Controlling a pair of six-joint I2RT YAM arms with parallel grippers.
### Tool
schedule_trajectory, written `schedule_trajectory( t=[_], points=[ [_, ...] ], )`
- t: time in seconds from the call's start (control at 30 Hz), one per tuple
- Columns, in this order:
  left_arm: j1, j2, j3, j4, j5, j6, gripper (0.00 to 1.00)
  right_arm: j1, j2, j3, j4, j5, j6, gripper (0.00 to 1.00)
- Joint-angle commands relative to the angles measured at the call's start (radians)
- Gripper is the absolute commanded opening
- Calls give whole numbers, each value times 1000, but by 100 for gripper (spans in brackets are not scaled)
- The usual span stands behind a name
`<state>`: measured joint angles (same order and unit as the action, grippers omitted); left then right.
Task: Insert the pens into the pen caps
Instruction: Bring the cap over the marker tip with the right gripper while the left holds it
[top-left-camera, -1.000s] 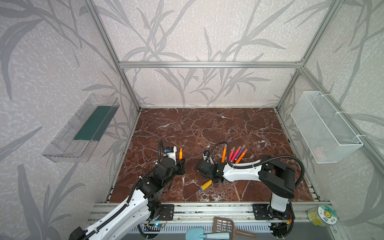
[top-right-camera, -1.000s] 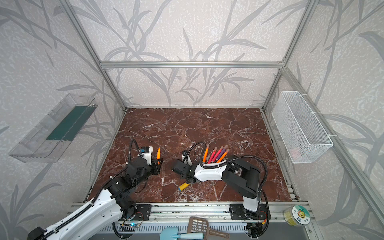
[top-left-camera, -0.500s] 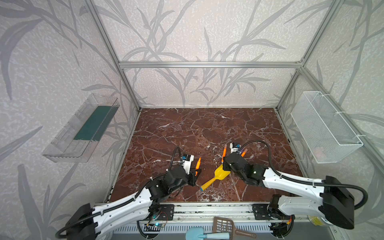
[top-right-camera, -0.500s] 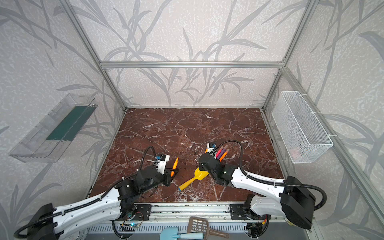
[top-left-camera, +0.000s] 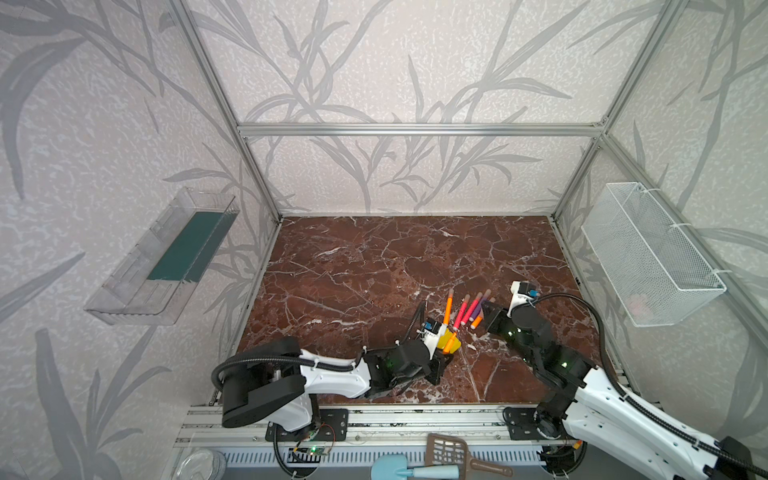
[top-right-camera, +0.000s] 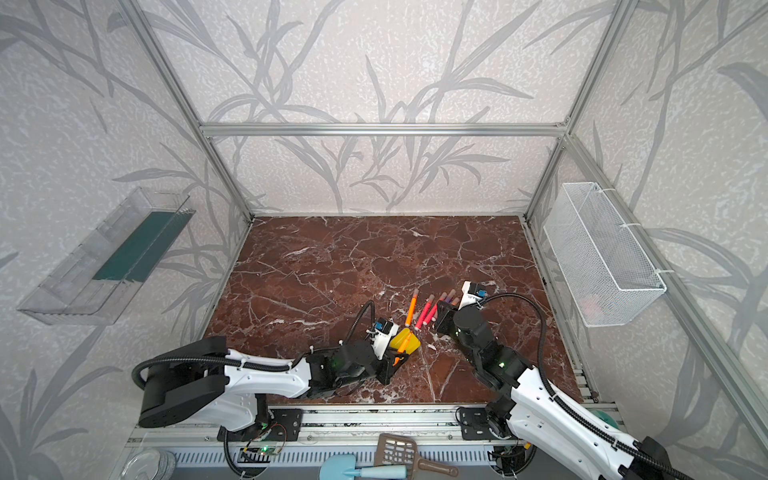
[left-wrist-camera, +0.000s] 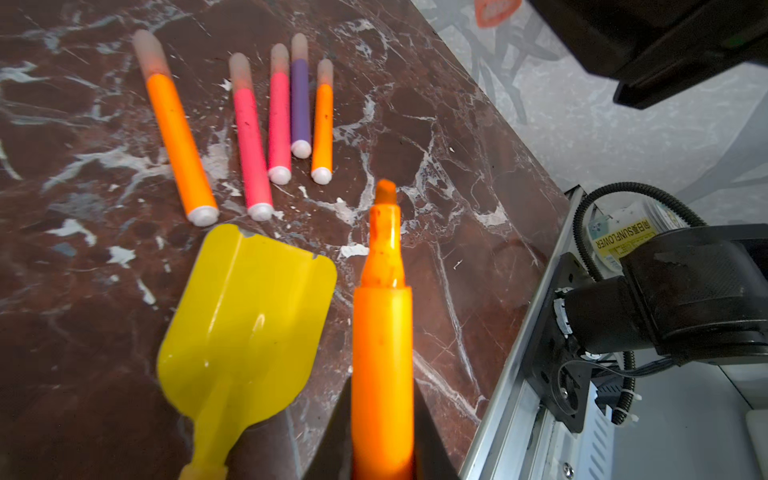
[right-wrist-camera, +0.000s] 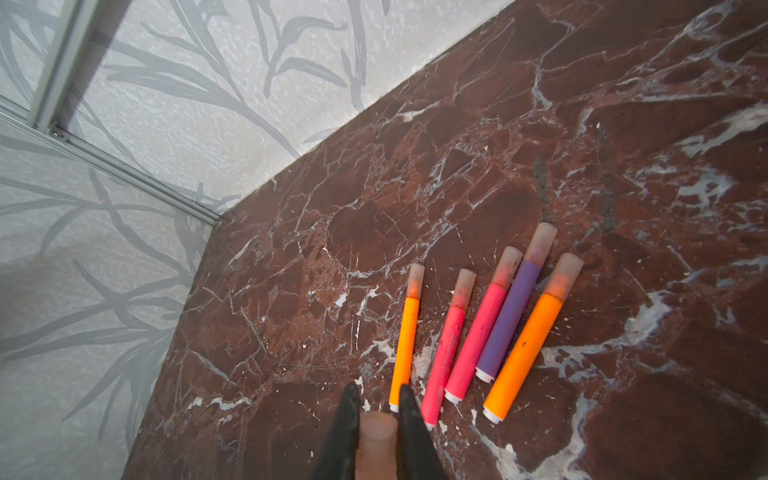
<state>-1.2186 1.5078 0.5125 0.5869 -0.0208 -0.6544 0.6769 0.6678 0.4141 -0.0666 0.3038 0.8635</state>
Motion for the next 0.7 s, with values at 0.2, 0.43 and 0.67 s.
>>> schedule_trajectory(
  t=[0.2,0.43,0.67],
  points=[
    [-27,98,86,116,63,1,0,-29,-12,-56,192,-129,15,13],
    [-29,89,78,113,14,-2,0,-28,38,-65,227,-186,64,10],
    [-30,80,58,138,-49,4,0,-28,26,-128,288,-238,127,10]
  ],
)
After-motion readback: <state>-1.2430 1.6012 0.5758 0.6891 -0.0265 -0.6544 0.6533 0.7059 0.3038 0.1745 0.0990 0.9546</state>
